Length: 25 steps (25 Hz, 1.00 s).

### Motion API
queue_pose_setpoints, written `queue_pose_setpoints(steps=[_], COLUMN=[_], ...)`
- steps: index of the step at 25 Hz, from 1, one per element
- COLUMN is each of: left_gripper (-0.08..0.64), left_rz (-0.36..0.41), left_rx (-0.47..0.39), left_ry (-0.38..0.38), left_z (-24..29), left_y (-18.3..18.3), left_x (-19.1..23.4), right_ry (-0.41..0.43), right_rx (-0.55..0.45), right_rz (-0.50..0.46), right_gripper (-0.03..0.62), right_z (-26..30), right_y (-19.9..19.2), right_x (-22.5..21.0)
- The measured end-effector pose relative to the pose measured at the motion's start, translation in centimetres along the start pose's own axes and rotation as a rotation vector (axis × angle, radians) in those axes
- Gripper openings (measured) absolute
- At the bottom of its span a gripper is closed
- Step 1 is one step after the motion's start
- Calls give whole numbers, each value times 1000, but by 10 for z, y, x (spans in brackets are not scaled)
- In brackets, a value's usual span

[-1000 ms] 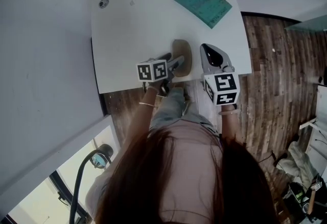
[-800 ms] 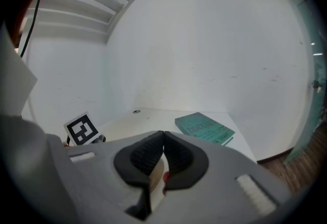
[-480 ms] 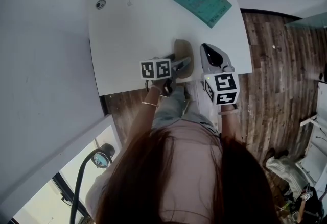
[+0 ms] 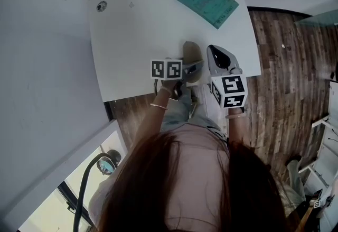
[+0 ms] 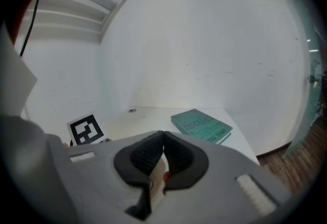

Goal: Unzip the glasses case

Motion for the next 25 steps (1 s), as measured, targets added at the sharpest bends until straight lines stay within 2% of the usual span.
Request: queue_pose_setpoints(steps=[10, 25], left_gripper=[316, 310], left_rz=[17, 266], left_rx=[65, 125], left_ry=[-16, 21], left_z=[3, -38], left_y=[-1, 29], left_x=[-3, -7], right_ry=[-28, -14], right_rx=[7, -51], right_rz=[18, 74], right_gripper=[3, 3], right_z=[5, 7], right_y=[-1, 19], right_x=[-3, 10])
Point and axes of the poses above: the fingertips, and each gripper's own axes: z forward along the fingers, x to its left, y out of its top, the point moved 2 cm from there along -z, backward along the fingers
